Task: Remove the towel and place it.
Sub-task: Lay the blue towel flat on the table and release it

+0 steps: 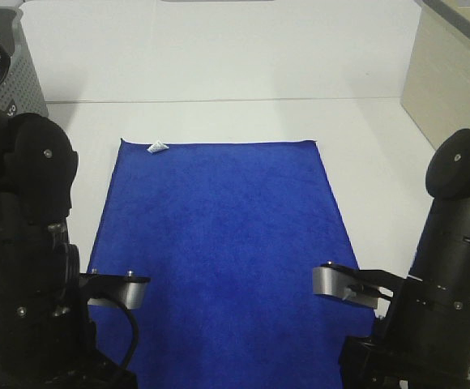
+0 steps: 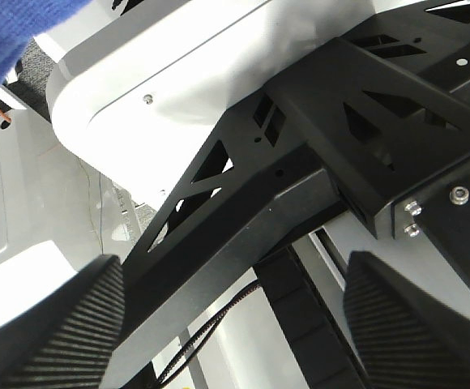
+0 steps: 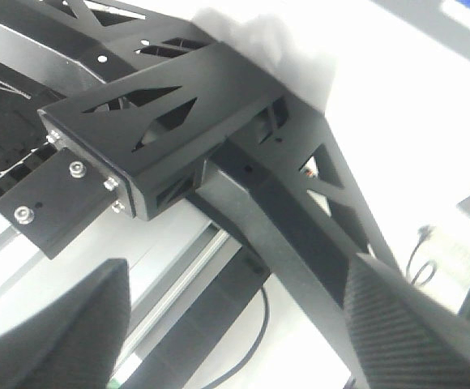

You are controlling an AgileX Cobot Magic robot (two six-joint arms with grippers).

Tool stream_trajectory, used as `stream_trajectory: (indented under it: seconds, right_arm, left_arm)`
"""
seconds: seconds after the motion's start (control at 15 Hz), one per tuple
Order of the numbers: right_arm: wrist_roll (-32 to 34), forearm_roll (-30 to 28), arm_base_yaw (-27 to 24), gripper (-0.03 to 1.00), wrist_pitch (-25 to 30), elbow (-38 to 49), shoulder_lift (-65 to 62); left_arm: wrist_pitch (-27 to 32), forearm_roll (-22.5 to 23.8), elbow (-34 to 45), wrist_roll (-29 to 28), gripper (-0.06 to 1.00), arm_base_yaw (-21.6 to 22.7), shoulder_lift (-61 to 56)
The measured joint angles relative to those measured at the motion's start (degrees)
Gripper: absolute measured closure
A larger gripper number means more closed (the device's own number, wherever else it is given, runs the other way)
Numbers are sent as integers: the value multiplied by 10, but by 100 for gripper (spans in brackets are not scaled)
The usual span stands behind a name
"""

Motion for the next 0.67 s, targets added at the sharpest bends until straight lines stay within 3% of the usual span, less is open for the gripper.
stream_trajectory:
  seconds: [0.27, 0.4, 0.67]
  right_arm:
    - [62, -71, 0, 24, 2, -60, -64]
    - [88, -101, 0, 24, 5, -107, -79]
    - [97, -140, -21, 24, 34, -211, -80]
  left_arm:
    - [2, 5, -25, -1, 23, 0, -33]
    - [3, 37, -74, -15, 23, 0, -48]
    - [3, 199, -206, -87, 21, 3, -48]
